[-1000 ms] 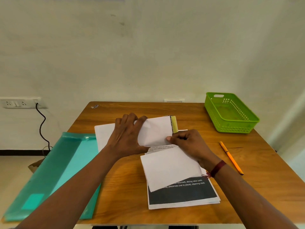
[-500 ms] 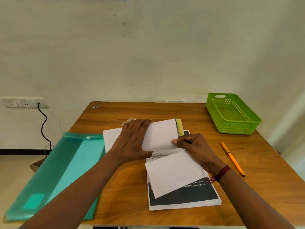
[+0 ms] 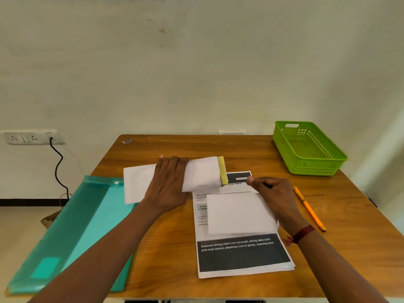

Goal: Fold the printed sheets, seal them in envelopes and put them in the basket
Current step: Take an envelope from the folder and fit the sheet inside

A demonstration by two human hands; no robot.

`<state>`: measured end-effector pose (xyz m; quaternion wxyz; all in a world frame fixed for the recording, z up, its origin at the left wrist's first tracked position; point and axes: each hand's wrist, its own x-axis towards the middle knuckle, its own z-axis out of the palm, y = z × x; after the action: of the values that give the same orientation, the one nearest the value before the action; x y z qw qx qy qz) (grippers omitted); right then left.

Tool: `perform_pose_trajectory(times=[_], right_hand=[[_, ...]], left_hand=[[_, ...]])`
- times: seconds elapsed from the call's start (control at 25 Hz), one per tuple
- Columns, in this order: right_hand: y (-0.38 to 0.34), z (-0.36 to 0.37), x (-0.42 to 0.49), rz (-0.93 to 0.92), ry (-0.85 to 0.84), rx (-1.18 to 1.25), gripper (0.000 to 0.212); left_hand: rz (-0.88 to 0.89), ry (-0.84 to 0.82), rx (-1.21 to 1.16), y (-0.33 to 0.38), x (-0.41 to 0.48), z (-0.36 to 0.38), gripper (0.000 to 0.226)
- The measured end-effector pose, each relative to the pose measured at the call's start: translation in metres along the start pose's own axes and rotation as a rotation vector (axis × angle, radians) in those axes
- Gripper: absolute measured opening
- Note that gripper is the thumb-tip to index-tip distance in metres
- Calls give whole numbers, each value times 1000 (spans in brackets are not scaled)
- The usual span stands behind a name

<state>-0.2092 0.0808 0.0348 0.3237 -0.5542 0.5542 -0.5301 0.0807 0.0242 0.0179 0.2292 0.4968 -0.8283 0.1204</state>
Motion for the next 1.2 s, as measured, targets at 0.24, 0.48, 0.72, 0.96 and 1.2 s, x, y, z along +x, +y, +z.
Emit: perform_pose_trajectory(times=[0.24, 0.48, 0.72, 0.96, 1.2], right_hand=[[8, -27, 6, -46, 352, 110, 30], [4, -22, 14, -111, 561, 140, 33], [13, -13, 16, -117, 543, 40, 34], [13, -18, 22, -72, 421, -241, 39], [13, -13, 36, -40, 335, -417, 51]], left_hand=[[-41, -18, -53, -8, -6, 8, 92], [7, 13, -103, 4, -9, 7, 91], [14, 34, -124, 15, -9, 5, 89], [48, 3, -25, 15, -9, 7, 92], [96, -13, 22, 22, -8, 10, 90]])
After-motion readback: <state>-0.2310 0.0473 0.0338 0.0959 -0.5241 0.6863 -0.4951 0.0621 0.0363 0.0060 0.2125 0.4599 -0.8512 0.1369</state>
